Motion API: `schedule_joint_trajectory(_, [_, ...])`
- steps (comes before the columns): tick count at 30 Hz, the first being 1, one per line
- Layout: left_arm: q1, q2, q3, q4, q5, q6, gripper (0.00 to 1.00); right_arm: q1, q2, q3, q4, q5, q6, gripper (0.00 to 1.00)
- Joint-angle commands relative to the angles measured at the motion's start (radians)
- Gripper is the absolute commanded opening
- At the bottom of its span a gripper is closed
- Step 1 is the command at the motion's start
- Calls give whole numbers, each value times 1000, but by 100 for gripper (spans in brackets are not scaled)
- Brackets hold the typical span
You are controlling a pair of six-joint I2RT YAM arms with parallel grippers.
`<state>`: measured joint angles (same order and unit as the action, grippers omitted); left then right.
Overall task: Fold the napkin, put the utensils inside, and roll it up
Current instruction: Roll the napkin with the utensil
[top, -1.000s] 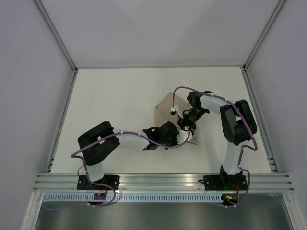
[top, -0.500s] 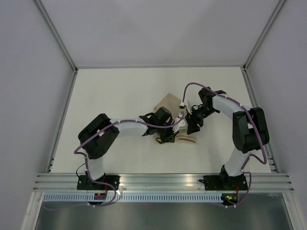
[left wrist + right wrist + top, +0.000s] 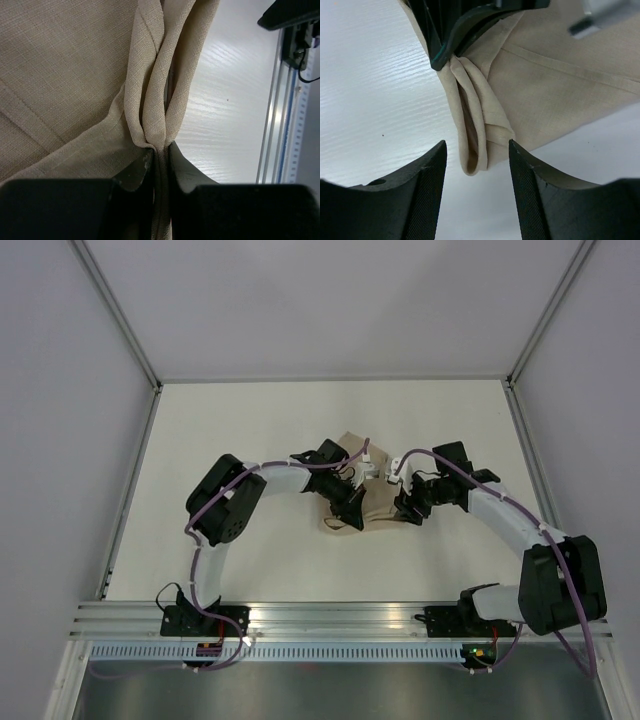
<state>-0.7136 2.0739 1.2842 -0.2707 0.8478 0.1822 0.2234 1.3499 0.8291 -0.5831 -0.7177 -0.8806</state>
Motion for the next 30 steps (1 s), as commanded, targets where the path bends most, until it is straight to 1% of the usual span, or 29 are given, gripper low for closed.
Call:
schedule_joint_trajectory(1, [17,63,69,-48,109,-32,2,45,-58,-73,178,6,11,59])
schedule_joint_trajectory(3, [28,90,87,-61,131,-39,2,80,-92,-128,258,69,25,59])
schedule_joint_trajectory(4, [29,100,101,-62,149,-46,2,124,-101,-146,287,87,29,59])
schedule_joint_trajectory(6, [35,124,116,-71,161,-47,2,175,-121,-197,363,153,43,59])
schedule_joint_trajectory(7, [36,133,127,-77,175,-53,2,229,-126,-212,393,179,48,59])
schedule_joint_trajectory(11, [39,166,145,-96,197,-56,2,318,-115,-269,541,273,55,59])
schedule_joint_trajectory(13, [39,175,145,-97,204,-56,2,346,-100,-274,560,297,52,60])
schedule_joint_trajectory(20, [40,183,147,-113,212,-53,2,396,-29,-274,575,328,42,60])
schedule_joint_trajectory(26, [40,193,155,-124,220,-49,2,406,29,-286,629,343,32,59])
schedule_joint_trajectory(29, [39,196,153,-130,221,-44,2,406,61,-286,643,360,34,55])
schedule_joint_trajectory(30, [40,195,152,-131,224,-43,2,407,69,-285,643,366,32,52])
